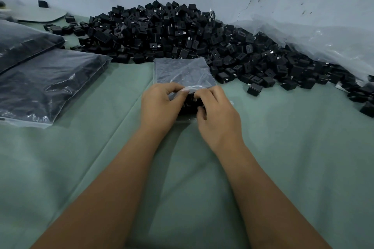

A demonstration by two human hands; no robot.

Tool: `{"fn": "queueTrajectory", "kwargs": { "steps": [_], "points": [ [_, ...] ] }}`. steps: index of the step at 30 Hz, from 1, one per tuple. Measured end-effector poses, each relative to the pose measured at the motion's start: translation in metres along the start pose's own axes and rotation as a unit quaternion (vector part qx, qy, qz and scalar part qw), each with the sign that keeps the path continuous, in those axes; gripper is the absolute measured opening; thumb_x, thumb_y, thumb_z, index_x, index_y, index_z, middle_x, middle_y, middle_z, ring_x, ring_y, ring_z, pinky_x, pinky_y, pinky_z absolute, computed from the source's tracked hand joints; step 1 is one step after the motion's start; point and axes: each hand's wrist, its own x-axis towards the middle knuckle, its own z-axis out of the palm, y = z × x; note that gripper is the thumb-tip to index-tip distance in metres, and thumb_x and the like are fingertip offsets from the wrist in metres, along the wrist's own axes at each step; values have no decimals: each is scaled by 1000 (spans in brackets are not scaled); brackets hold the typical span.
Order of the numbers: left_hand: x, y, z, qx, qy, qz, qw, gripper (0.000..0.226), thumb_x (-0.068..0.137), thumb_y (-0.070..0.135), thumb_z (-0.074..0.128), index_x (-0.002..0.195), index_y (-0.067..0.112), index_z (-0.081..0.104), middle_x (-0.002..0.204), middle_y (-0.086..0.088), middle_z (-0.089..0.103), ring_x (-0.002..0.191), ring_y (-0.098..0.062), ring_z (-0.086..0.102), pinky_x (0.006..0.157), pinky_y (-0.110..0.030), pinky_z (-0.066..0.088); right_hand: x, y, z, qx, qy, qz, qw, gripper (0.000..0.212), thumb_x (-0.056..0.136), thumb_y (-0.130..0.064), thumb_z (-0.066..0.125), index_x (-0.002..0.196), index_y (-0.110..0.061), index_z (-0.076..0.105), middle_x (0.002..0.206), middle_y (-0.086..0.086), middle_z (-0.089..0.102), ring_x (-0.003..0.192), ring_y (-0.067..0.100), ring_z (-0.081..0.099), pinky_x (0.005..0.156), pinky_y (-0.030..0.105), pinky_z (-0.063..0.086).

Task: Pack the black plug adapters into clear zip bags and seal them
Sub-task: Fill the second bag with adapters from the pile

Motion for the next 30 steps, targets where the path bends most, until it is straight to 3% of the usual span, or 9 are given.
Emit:
{"fn": "queueTrajectory", "kwargs": {
  "steps": [7,15,18,23,27,30],
  "points": [
    [-1,1,0,13,14,0,1000,14,90,31,65,89,23,77,85,15,72,87,-4,64,85,-37,52,-1,2,4,5,-51,-27,998,21,83,-7,61,101,-16,68,100,0,63,91,21,60,65,35,51],
    [-4,2,-3,0,26,-23,999,7,88,26,69,88,22,75,91,11,70,92,-8,64,87,-36,51,-2,0,4,21,-53,-31,998,28,83,-11,59,108,-10,71,104,2,69,99,22,62,88,33,48],
    [-6,3,-5,18,45,3,999,3,85,21,73,87,21,75,94,6,63,96,-15,60,86,-31,48,-3,-2,5,23,-66,-24,997,29,83,-12,61,111,-9,70,108,2,68,102,21,61,90,33,48],
    [-12,7,-6,53,72,77,993,13,82,14,77,94,9,77,88,-4,63,86,-20,59,76,-30,48,-2,-6,1,32,-77,9,996,35,84,-10,60,118,-9,65,112,2,64,105,20,57,92,29,45],
    [-12,6,-7,62,83,95,990,14,80,11,76,94,11,76,87,-1,62,84,-18,58,76,-20,45,-4,-19,4,13,-123,42,991,46,82,-15,59,126,-6,58,115,9,57,108,26,52,97,35,42],
    [-11,5,-6,56,77,96,991,16,79,9,72,94,13,75,87,2,62,83,-17,59,73,-24,48,-9,-30,8,16,-137,71,988,51,82,-19,60,131,-6,53,122,12,52,113,27,48,101,36,39]
  ]
}}
